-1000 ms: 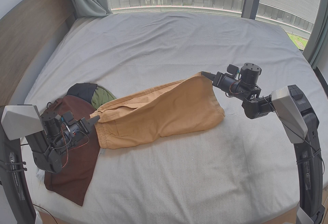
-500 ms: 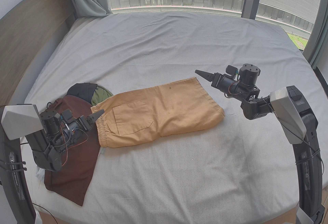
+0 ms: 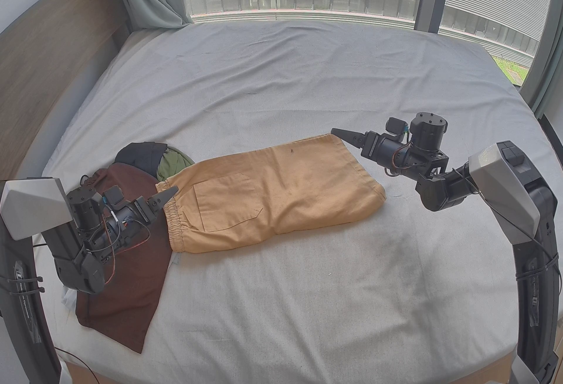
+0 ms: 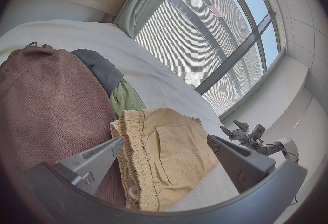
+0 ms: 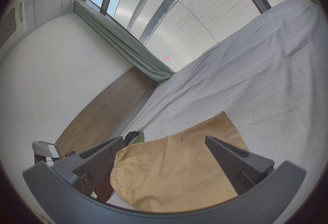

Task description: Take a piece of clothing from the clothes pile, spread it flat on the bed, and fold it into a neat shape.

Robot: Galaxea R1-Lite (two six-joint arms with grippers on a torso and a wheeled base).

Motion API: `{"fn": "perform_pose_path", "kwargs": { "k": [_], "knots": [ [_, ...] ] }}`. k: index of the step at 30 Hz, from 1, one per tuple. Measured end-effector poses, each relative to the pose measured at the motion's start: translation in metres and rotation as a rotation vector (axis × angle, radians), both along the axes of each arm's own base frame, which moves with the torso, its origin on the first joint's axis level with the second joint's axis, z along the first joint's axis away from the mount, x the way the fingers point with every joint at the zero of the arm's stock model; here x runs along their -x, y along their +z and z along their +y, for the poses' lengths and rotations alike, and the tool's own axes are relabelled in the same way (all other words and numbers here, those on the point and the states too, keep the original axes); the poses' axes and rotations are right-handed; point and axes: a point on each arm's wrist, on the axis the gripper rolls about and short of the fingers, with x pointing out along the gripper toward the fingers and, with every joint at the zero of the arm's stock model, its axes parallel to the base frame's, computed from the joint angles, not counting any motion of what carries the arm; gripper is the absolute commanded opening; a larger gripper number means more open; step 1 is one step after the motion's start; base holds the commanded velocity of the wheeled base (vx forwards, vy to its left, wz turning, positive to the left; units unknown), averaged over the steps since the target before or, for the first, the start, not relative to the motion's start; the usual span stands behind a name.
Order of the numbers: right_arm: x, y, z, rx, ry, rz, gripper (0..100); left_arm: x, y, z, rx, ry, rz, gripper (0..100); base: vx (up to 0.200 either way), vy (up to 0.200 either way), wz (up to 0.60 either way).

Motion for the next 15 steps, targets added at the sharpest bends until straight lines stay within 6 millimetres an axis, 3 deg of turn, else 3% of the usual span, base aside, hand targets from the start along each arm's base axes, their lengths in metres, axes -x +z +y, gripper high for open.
{"fn": "perform_pose_path", "kwargs": {
  "k": [15],
  "knots": [
    [0.028, -0.007, 0.007, 0.025, -0.008, 0.010, 100, 0.004, 0.010, 0.000, -0.003, 0.000, -0.020, 100, 0.000, 0.000, 0.00]
  ]
}}
